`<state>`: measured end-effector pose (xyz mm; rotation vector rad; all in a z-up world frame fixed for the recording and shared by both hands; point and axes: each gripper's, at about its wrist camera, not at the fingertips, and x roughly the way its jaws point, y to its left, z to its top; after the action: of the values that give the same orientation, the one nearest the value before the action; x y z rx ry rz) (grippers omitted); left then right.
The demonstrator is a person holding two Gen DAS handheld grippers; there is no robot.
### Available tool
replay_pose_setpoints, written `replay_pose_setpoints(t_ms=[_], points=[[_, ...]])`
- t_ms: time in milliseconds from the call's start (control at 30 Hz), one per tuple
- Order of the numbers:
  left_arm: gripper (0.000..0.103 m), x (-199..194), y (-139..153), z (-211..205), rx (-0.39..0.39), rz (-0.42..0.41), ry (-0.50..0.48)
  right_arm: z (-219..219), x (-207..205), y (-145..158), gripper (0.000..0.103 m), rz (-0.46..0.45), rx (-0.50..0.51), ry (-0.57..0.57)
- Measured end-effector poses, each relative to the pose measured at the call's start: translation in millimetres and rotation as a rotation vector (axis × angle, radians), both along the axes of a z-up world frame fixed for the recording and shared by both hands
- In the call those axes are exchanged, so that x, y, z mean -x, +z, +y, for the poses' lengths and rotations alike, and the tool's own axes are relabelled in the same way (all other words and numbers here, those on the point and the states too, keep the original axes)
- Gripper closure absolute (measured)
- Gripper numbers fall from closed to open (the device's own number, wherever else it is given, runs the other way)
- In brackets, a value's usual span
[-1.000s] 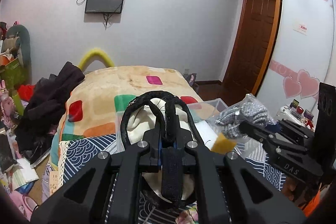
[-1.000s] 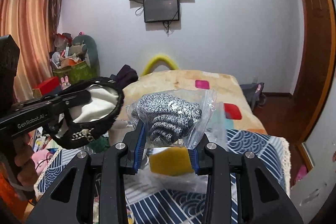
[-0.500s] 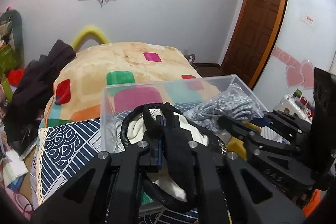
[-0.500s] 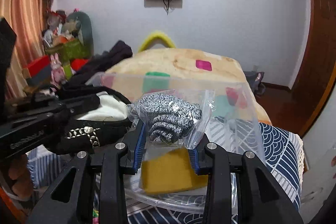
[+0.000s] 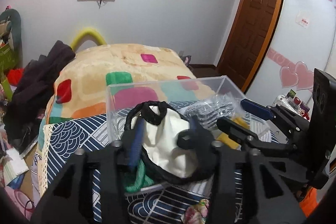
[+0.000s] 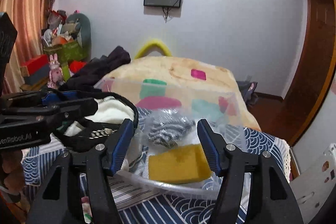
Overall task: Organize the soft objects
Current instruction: 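Drop the mask and bagged scrubber into the clear box, open both grippers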
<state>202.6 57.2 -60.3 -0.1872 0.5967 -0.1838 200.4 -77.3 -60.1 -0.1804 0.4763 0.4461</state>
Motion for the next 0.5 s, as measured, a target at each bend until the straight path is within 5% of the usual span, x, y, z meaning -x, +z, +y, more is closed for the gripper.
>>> replay_pose_setpoints(t_ms=[500], points=[[0.025, 75, 23, -18, -0.070, -0.057, 0.042, -16, 49, 19, 0.034, -0.056, -0.055, 0.023]])
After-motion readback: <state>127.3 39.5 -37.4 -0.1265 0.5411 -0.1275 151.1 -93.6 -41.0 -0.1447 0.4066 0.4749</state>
